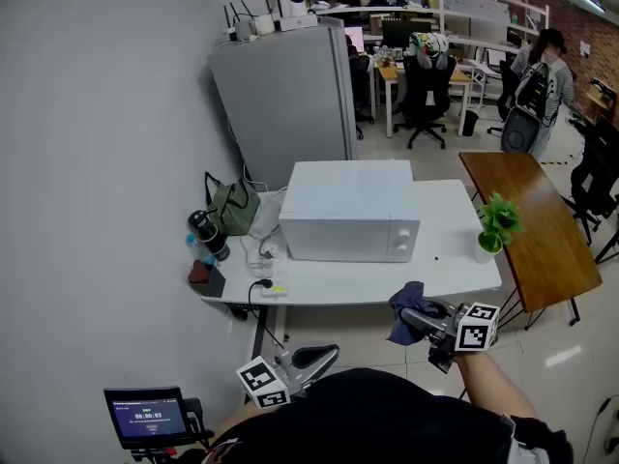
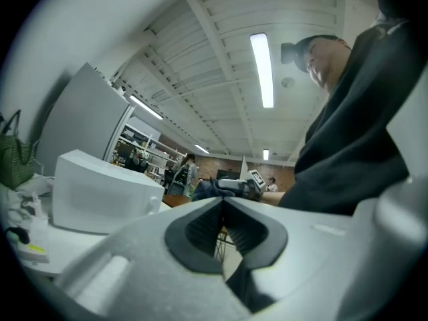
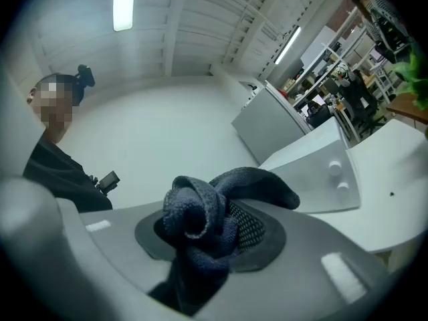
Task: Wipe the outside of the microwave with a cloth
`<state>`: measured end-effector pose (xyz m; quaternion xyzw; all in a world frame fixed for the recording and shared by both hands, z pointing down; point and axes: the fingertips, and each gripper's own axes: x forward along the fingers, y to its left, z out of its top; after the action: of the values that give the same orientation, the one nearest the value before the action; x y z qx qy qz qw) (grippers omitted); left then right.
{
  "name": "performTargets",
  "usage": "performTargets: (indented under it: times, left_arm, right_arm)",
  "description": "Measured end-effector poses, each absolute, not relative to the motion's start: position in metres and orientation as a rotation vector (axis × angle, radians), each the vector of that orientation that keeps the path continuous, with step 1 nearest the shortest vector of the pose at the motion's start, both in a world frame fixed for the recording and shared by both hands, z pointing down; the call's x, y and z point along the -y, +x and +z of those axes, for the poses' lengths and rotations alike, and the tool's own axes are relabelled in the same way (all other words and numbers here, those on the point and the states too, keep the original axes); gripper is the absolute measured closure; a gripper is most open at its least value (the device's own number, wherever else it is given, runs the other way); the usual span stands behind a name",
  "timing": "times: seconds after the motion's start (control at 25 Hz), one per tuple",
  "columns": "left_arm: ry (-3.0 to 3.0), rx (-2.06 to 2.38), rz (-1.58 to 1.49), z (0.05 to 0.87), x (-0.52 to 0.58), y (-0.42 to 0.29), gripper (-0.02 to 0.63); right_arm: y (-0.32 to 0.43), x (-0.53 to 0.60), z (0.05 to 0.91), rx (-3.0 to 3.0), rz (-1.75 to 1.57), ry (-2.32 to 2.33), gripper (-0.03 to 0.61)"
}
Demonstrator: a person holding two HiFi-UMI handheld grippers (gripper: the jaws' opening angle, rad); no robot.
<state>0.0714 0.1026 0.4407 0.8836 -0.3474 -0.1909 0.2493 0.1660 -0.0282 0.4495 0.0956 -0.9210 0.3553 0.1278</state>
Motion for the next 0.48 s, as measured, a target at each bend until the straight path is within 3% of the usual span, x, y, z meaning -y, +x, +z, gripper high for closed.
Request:
performTargets:
  times: [0.28,0.48]
  left_arm:
    - [2.461,0.892,-0.554,0.475,-0.048,-0.068,0.611]
    - [2.426,0.811,-0.566,0.505,-0.024,-0.116,0.611]
  right_arm:
    - [0.019,0.08,0.469,2.704,0.961,0.307,0.434]
    - [-0.031,0.109,0.48,2.701,0.951,0.383,0.434]
